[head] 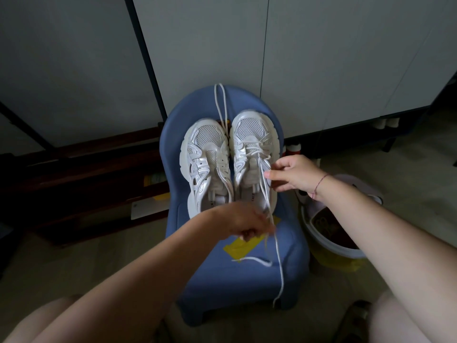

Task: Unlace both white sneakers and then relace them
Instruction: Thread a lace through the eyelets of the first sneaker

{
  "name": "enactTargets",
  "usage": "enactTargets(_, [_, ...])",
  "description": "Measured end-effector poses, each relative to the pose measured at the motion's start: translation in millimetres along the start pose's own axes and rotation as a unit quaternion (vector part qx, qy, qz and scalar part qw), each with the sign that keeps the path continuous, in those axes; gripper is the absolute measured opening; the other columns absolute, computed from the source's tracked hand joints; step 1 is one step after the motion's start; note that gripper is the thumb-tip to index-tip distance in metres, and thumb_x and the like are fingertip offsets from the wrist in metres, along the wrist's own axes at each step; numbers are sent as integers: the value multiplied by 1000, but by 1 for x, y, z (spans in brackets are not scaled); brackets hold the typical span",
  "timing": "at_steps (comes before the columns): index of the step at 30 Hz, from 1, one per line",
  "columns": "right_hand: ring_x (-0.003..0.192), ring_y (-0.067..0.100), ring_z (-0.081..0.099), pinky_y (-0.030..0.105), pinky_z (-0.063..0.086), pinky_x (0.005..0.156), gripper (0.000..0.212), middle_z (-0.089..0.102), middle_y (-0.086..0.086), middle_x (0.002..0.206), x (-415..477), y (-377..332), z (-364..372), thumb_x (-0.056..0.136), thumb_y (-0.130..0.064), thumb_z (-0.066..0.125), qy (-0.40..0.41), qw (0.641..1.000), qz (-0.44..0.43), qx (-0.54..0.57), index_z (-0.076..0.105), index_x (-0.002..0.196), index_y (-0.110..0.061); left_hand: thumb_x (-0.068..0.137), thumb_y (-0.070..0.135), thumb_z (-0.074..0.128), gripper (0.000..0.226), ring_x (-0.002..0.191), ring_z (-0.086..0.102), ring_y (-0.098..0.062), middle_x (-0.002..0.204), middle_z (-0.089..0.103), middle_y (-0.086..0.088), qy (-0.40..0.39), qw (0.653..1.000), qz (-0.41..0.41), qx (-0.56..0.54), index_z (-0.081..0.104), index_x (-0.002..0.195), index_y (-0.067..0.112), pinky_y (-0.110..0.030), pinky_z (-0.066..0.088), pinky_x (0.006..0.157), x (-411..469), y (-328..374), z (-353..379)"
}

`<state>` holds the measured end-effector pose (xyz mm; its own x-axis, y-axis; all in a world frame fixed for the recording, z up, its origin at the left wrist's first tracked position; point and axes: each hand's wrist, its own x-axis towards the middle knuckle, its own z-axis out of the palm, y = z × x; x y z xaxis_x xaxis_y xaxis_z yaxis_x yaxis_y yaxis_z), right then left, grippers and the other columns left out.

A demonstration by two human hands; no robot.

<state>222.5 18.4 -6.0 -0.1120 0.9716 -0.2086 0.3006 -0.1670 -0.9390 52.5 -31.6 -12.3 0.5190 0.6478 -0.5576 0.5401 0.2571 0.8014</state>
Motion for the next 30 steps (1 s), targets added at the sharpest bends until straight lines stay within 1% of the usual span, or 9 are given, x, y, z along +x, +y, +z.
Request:
enactTargets(2, [83, 19, 67, 30, 58, 71, 6, 69, 13, 91, 1, 0, 0, 81, -15, 72, 0, 1000, 2, 0, 67, 83, -13, 93, 12, 62, 6, 58, 52, -1, 69, 57, 2, -84, 993, -30, 77, 67, 90, 13, -12, 46, 55, -10, -5, 3])
enactTargets(4, [85, 20, 67, 30, 58, 71, 7, 69, 14, 92, 0, 0, 1, 81, -15, 72, 0, 1000, 3, 0, 67, 84, -12, 94, 14, 60, 8, 74, 58, -4, 83, 64, 1, -102, 994, -22, 38, 67, 91, 13, -12, 51, 68, -13, -10, 5])
enactTargets(6, [84, 19, 67, 26, 58, 68, 6, 68, 13, 92, 0, -1, 2, 81, -15, 72, 5, 1000, 1, -5, 67, 83, -13, 97, 16, 55, 12, 82, 63, -8, 91, 67, -2, -71, 993, 9, -91, 65, 91, 12, -16, 53, 76, -9, -11, 7])
enactTargets(9, [79, 14, 66, 23, 58, 64, 5, 68, 9, 88, -2, -2, 4, 82, -14, 71, 10, 1000, -3, -6, 66, 83, -14, 99, 25, 51, 20, 84, 67, -16, 89, 71, -6, -9, 941, 33, -336, 63, 91, 11, -28, 54, 86, -2, -7, 4])
enactTargets(12, [73, 10, 66, 22, 57, 63, 5, 69, 6, 84, -3, -1, 3, 83, -15, 70, 10, 1000, -7, -13, 66, 82, -15, 98, 29, 53, 23, 71, 71, -16, 78, 73, -7, 42, 906, 30, -421, 61, 86, 10, -27, 58, 72, 2, -1, 1])
enactTargets(15, [78, 15, 67, 25, 58, 67, 3, 70, 14, 91, -3, -2, 3, 83, -14, 70, 10, 1000, -3, -2, 67, 84, -12, 97, 25, 56, 22, 49, 65, -11, 62, 68, -6, 155, 905, 26, -395, 59, 87, 6, -22, 56, 49, 7, 3, 5])
enactTargets(17, [80, 19, 67, 25, 58, 65, 4, 69, 19, 96, -3, -3, 4, 83, -12, 69, 9, 1000, -1, 5, 67, 85, -10, 97, 25, 57, 21, 40, 59, -9, 52, 64, -3, 203, 901, 38, -383, 58, 88, 6, -18, 49, 41, 10, 4, 7])
enactTargets(26, [83, 22, 66, 28, 58, 68, 4, 67, 18, 94, -4, -3, 4, 84, -12, 70, 8, 1000, 0, 10, 67, 84, -10, 92, 27, 66, 26, 38, 51, -6, 46, 56, 5, 225, 859, 14, -459, 59, 70, 14, -15, 45, 45, 29, 11, 9])
enactTargets(30, [68, 19, 64, 30, 59, 67, 7, 67, 12, 75, -5, -4, 5, 83, -9, 69, 13, 1000, -1, 12, 66, 78, -6, 95, 18, 60, 33, 38, 44, -7, 45, 51, 3, 193, 895, 56, -397, 54, 63, 13, -18, 35, 44, 30, 12, 14])
